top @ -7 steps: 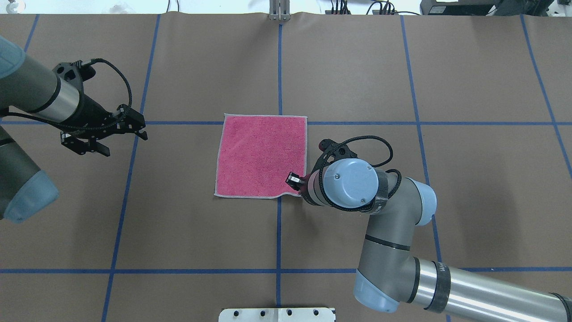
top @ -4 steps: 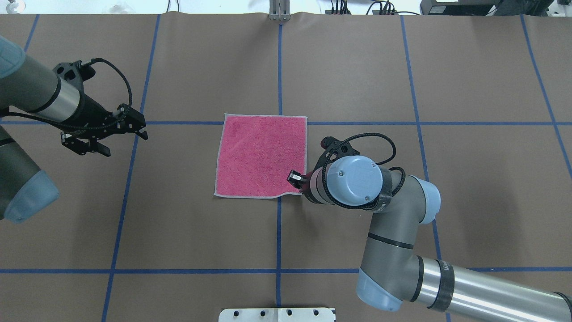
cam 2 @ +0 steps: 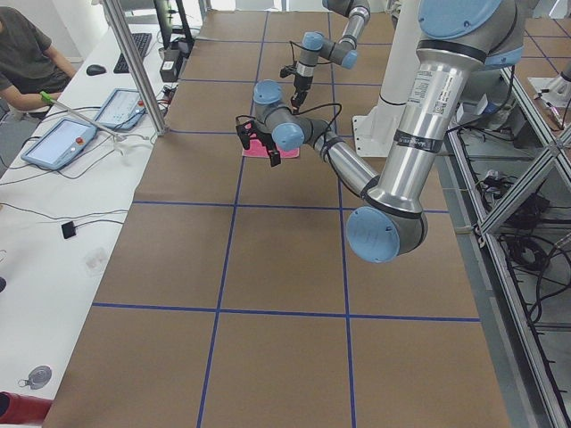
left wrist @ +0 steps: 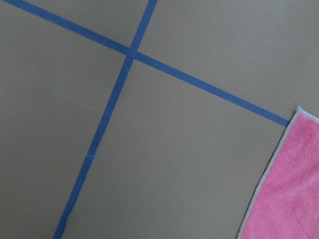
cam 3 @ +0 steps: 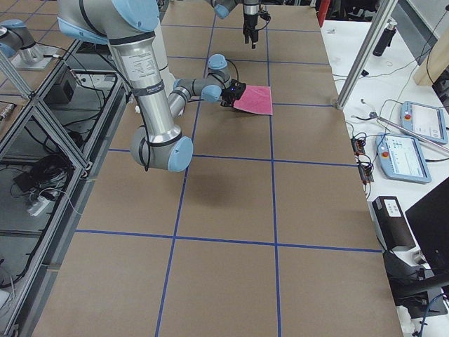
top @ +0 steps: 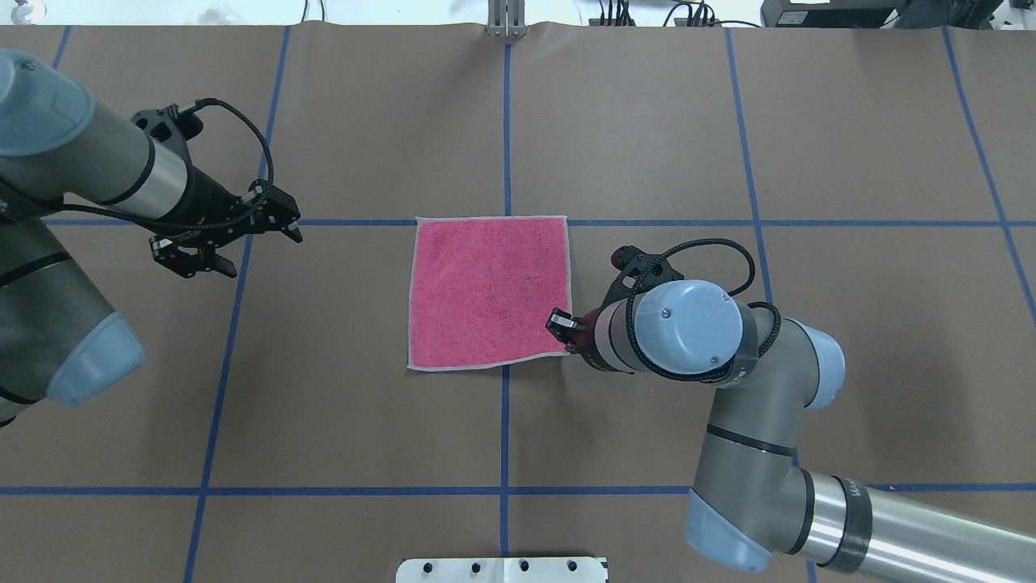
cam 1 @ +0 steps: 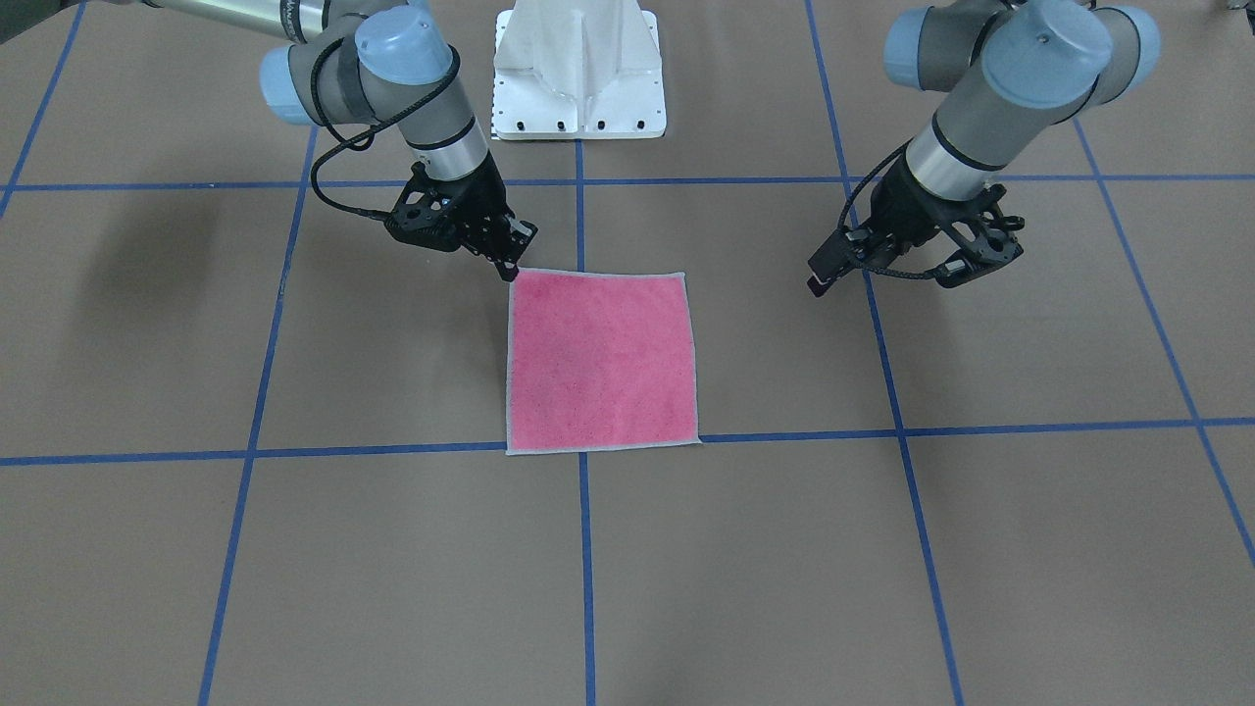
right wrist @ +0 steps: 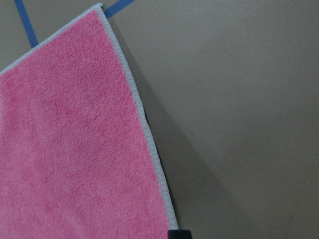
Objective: Fold towel twice with both arms
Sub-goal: 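Move the left gripper to the other near towel corner and grasp it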
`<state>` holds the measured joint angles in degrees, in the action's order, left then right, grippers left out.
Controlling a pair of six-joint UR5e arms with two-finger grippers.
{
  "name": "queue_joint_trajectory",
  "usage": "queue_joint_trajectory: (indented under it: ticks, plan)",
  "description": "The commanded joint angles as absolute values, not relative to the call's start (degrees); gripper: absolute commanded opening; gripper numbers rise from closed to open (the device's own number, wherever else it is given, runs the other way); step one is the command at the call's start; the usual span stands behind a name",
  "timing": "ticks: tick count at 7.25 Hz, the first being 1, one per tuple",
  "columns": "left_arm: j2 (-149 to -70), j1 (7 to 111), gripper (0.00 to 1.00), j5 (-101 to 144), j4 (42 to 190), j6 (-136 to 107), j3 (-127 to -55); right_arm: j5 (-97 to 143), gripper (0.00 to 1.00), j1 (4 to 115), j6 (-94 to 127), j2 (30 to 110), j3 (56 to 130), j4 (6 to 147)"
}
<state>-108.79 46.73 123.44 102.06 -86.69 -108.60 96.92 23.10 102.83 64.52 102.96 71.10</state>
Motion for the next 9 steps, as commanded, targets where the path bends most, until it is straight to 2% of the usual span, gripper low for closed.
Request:
queue_joint_trajectory:
  ticks: [1, 6, 9]
  plan:
    - [-111.61, 41.69, 1.00, 117.11, 102.22, -94.45, -108.19, 96.86, 0.00, 23.20, 102.83, 66.97, 105.64, 71.10]
    - [-116.28, 29.28, 0.99, 105.22, 102.22, -108.35, -108.11, 96.86, 0.00, 22.06, 102.83, 71.45, 109.77, 71.10]
    - [-117.07, 24.27, 0.94, 100.38, 102.39, -112.75, -106.19, 96.50, 0.00, 21.45, 102.83, 71.54, 109.78, 71.10]
